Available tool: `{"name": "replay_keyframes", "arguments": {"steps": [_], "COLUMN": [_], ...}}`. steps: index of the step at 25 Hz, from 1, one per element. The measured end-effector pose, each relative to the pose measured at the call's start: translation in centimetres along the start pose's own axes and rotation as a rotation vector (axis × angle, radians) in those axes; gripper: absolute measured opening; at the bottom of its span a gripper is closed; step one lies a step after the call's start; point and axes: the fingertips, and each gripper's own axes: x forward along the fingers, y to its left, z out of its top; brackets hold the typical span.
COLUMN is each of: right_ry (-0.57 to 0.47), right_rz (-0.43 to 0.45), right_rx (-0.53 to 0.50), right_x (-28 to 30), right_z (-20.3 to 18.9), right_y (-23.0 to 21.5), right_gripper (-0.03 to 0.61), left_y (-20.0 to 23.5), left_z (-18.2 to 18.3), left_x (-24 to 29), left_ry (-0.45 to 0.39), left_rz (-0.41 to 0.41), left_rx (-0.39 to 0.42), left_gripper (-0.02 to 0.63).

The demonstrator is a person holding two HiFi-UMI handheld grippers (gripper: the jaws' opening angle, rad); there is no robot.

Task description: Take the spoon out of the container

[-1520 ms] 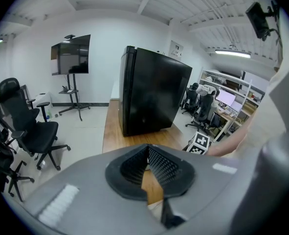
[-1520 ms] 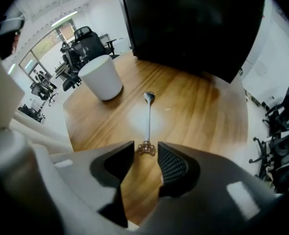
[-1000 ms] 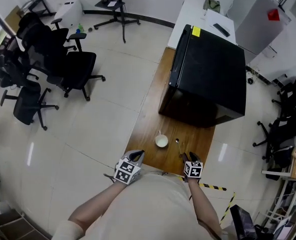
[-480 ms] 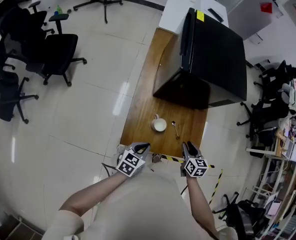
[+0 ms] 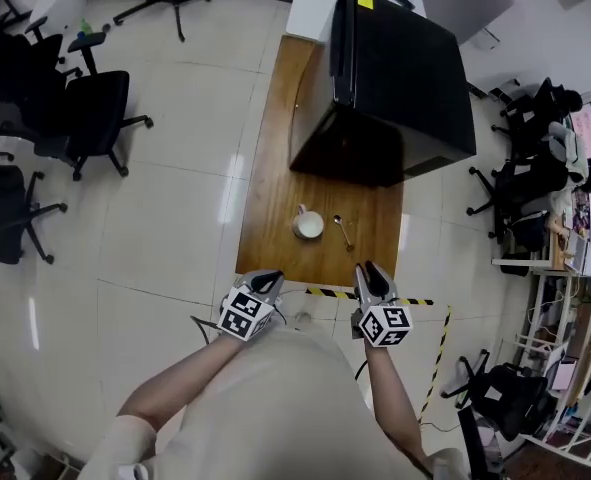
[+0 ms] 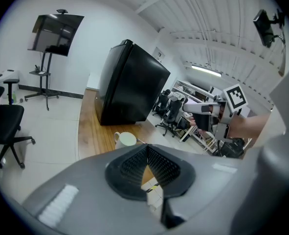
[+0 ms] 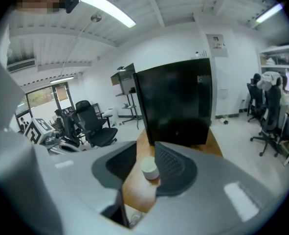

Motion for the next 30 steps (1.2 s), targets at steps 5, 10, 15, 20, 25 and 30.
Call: {"name": "replay_keyframes", "arguments": {"steps": [5,10,15,20,25,30], "right_ry": [-0.062,-0.124,-0.177,-0.214,-0.236,-0.237], "right_rz": [0.019,0.035,0.053,0.114,0.174,0.228], "right_rx": [0.0,0.031,0.072,0.09,0.082,0.082], "right_x": [-2.4,-6.3,-10.6,-14.2,-17.6,-20.5], "right_z": [0.6,-0.2,-1.5,-3.0,-4.4,-6.7], "right_y": [-1.4,-4.2,-7.2,-8.2,-8.8,-9.4], "right_gripper": [0.115,0.114,0.109,0.104,0.096,0.092], "left_y": [-1.5,-5.6,-11.2,-14.1,-16.8,-19.3], "left_z": [0.6,0.9,0.2,-1.7,-3.3,-5.4], "left_x": [0.1,1.5,2.5,2.0,1.2,-0.7], "left_ry": [0.018,0.02,0.013,0.011,-0.028,-0.064], "left_rz": [0.035,0.062,0.081,0.143,0.216,0.305], "left_rx": [0.073,0.115,0.132,0.133,0.095,0.042], "left_gripper": [-0.008,-0.008,-0.008,-0.008,-0.008,-0.008]}}
